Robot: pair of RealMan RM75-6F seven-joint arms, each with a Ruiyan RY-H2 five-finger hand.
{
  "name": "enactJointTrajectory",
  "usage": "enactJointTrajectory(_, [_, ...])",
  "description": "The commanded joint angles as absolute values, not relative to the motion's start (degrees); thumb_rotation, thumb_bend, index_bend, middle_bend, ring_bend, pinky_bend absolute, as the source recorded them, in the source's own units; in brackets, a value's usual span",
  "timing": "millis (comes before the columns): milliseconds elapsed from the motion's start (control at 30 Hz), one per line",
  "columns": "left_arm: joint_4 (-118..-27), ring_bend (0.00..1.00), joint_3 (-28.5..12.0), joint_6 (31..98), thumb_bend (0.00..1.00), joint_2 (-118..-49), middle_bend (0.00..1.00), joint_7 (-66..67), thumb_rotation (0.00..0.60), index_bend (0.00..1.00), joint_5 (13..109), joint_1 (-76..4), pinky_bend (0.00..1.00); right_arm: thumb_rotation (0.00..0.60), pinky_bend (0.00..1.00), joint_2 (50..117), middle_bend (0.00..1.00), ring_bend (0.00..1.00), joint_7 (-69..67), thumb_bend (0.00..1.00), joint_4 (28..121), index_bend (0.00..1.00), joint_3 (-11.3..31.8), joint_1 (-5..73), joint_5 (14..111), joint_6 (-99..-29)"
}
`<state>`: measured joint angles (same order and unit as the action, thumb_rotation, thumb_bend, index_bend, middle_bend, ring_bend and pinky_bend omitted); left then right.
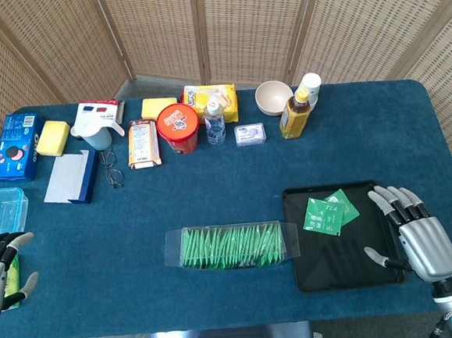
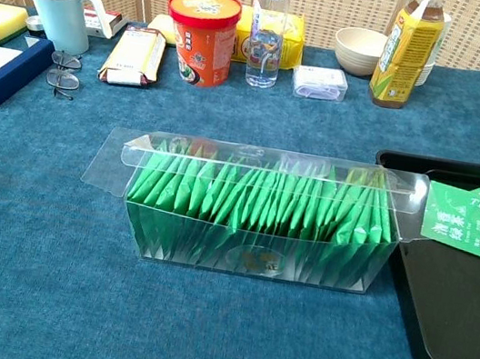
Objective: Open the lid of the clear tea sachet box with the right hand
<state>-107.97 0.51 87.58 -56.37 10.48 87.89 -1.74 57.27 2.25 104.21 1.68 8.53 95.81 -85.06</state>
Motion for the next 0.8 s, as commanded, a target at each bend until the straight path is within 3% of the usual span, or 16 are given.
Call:
enactJointTrajectory(33, [-107.5, 0.15, 0.4, 87.0, 0.27, -56.6, 0.22, 10.3, 0.6, 0.21, 87.5, -2.0, 0.25, 0.482, 0.11, 57.5, 0.05, 0.08, 2.6, 0.24, 104.3, 0.07, 1.9, 8.8, 95.1, -84.4])
enactJointTrajectory(433, [-106.7, 0.14, -0.1, 86.0, 0.27, -56.3, 0.22, 9.3, 0.6, 0.18, 87.3, -2.8, 0.25, 0.481, 0.09, 56.9, 0.04, 0.08, 0.9, 0.24, 105.8, 0.05, 1.5, 9.2, 98.8, -85.3])
enactJointTrajectory(800, [-106.8, 0.12, -1.2, 85.7, 0.27, -53.0, 0.2, 5.9, 0.6, 0.18, 87.9, -3.9, 0.25, 0.481, 0.09, 55.4, 0.03, 0.08, -7.4, 0.24, 111.9, 0.05, -0.9, 18.2, 109.7, -74.6])
